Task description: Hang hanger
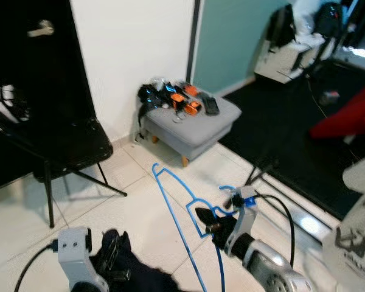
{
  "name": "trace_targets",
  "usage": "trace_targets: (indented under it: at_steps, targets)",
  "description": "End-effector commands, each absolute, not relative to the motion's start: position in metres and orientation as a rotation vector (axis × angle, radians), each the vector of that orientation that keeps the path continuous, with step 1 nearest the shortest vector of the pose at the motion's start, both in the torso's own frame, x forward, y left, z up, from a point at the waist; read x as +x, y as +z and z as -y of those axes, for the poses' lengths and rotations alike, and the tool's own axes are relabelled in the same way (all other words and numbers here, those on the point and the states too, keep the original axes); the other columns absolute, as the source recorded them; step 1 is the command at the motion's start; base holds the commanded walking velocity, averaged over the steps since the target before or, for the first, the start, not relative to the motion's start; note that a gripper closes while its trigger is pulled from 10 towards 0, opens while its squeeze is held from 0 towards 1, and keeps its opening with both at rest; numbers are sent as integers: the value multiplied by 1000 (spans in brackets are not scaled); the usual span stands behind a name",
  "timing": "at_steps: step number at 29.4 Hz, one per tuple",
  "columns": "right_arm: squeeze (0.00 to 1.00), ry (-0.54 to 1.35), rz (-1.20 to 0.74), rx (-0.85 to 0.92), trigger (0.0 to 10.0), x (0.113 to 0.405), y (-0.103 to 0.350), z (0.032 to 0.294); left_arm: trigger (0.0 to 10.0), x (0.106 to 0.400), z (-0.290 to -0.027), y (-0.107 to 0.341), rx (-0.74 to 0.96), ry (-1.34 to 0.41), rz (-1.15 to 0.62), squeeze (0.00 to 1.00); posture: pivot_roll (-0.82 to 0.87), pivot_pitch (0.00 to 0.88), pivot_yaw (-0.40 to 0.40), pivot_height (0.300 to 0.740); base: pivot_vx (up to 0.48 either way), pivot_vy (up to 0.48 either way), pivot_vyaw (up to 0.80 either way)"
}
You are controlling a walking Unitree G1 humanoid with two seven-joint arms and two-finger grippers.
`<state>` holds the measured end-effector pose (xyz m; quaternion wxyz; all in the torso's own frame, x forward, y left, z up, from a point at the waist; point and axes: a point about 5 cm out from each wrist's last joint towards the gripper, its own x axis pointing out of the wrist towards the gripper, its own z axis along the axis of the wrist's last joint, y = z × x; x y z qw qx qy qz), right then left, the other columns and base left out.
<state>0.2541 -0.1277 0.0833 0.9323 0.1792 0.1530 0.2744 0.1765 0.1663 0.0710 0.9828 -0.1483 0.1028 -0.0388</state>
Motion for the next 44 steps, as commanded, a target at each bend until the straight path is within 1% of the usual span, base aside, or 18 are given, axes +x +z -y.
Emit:
trace_targets:
  at_steps: [1, 8, 13, 14, 15, 16, 17, 19, 21, 22, 25, 26, 27, 35, 37, 38, 40, 44]
  targets:
    - [0, 554, -316, 375, 10000, 253, 83, 131, 10000, 177, -164, 73, -311, -88, -196, 0, -9, 59, -23, 740, 0, 0, -800]
    - [0, 554, -315, 377, 10000, 255, 84, 132, 10000, 179, -164, 73, -321, -102, -200, 0, -16, 60, -24, 740, 0, 0, -800]
    - [0, 554, -320, 373, 10000, 257, 83, 132, 10000, 182, -160, 75, -258, -165, -225, 0, -24, 58, -27, 740, 0, 0, -800]
    - [0, 558, -326, 369, 10000, 257, 83, 132, 10000, 187, -160, 80, -172, -222, -204, 0, -31, 45, -29, 740, 0, 0, -800]
    - [0, 558, -326, 369, 10000, 257, 83, 132, 10000, 187, -160, 80, -172, -222, -204, 0, -31, 45, -29, 740, 0, 0, -800]
    - [0, 565, -335, 363, 10000, 257, 83, 132, 10000, 192, -160, 85, -86, -267, -180, 0, -30, 43, -30, 740, 0, 0, -800]
    - [0, 585, -341, 345, 10000, 258, 83, 130, 10000, 202, -163, 94, 67, -320, -141, 0, -30, 39, -32, 740, 0, 0, -800]
    - [0, 585, -341, 345, 10000, 258, 83, 130, 10000, 202, -163, 94, 67, -320, -141, 0, -30, 39, -32, 740, 0, 0, -800]
    - [0, 645, -341, 285, 10000, 262, 87, 128, 10000, 221, -170, 115, 354, -401, -52, 0, -28, 32, -31, 740, 0, 0, -800]
    - [0, 645, -341, 285, 10000, 262, 87, 128, 10000, 221, -170, 115, 354, -401, -52, 0, -28, 32, -31, 740, 0, 0, -800]
    - [0, 743, -277, 103, 10000, 276, 103, 138, 10000, 246, -179, 158, 963, -555, 150, 0, -25, 25, -36, 740, 0, 0, 0]
    - [0, 743, -277, 103, 10000, 276, 103, 138, 10000, 246, -179, 158, 963, -555, 150, 0, -25, 25, -36, 740, 0, 0, 0]
    - [0, 762, -265, 61, 10000, 279, 106, 141, 10000, 251, -182, 164, 1082, -579, 173, 0, -25, 25, -36, 740, 0, 0, 0]
    - [0, 867, -221, -140, 10000, 290, 132, 162, 10000, 271, -174, 216, 1274, -583, 383, 0, -44, 7, -18, 740, 0, 0, 0]
    - [0, 889, -202, -215, 10000, 295, 147, 176, 10000, 275, -172, 234, 1356, -598, 448, 0, -46, 3, -14, 740, 0, 0, 0]
    - [0, 889, -202, -215, 10000, 295, 147, 176, 10000, 275, -172, 234, 1356, -598, 448, 0, -46, 3, -14, 740, 0, 0, 0]
    - [0, 897, -199, -281, 10000, 297, 164, 199, 10000, 275, -174, 247, 1403, -629, 528, 0, -49, 1, 3, 740, 0, 0, 0]
    - [0, 902, -201, -305, 10000, 296, 172, 210, 10000, 274, -175, 251, 1413, -646, 560, 0, -55, 1, 5, 740, 0, 0, 0]
